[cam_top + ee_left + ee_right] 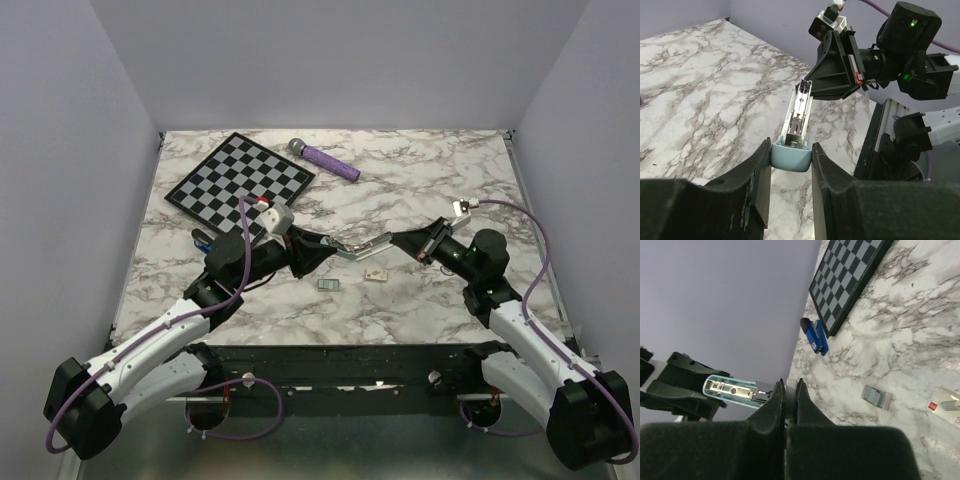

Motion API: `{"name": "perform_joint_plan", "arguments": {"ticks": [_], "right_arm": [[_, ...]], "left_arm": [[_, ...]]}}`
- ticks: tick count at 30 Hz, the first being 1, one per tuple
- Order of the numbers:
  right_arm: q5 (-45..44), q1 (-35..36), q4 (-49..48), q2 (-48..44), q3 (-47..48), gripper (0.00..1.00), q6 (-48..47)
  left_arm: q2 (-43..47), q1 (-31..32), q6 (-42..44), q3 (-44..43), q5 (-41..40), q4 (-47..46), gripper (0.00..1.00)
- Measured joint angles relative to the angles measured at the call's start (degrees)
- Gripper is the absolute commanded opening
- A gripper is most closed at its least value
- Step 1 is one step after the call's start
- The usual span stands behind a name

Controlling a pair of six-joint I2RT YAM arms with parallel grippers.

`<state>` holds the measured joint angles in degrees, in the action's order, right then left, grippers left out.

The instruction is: Load the staples into the stapler

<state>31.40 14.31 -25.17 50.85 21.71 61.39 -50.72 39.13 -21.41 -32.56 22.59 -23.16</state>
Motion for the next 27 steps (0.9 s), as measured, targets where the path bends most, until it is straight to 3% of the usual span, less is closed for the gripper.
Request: {"name": "perform_joint_plan", "arguments": {"ticks": [13, 19, 23, 27], "right_arm": [[0.5, 0.9, -9.8, -2.9, -4.3, 0.01, 7.8], [1.3, 0.9, -5.5, -2.1, -2.0, 0.01, 4.5], [1.5, 0.9, -0.2, -1.3, 2.5, 0.21, 0.1], [1.5, 0.7, 2.1, -1.3, 3.9, 0.31, -3.0]], "left_arm": [[5.5, 0.4, -1.9, 5.8, -0.2, -7.7, 0.0], [5.5, 0.4, -1.9, 5.9, -0.6, -7.0, 0.0], [4.7, 0.4, -0.5, 3.2, -1.2, -4.0, 0.0], [3.3, 0.3, 0.4, 0.3, -1.4, -1.7, 0.0]]}}
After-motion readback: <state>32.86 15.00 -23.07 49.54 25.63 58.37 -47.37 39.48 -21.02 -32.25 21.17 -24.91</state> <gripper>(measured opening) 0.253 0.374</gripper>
